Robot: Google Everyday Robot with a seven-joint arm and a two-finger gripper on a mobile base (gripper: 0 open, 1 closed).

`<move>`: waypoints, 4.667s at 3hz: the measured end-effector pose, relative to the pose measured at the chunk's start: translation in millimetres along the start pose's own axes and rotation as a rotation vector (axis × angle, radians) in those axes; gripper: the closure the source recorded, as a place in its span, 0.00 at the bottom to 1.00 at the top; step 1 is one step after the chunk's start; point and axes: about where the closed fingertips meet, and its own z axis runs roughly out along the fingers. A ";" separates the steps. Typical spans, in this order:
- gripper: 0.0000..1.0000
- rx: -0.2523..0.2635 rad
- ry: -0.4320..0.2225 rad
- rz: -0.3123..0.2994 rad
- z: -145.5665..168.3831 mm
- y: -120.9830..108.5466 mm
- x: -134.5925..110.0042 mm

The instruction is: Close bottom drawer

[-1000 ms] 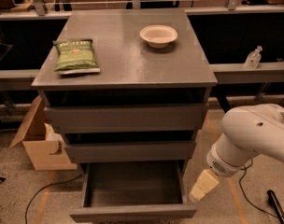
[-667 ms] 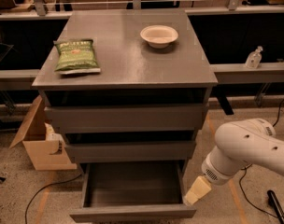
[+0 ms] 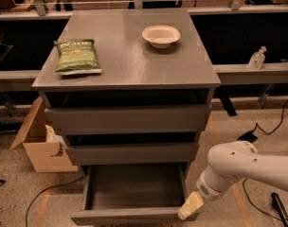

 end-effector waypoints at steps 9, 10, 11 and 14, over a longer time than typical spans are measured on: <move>1.00 -0.233 -0.004 0.077 229.4 1.9 45.5; 1.00 -0.255 -0.019 0.068 247.3 0.7 38.0; 1.00 -0.295 -0.066 0.045 279.6 -2.1 22.2; 1.00 -0.362 -0.252 -0.044 322.4 -4.7 -28.8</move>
Offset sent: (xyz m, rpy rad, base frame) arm -0.0358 -0.0123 -0.1061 0.0507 0.0874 -0.1053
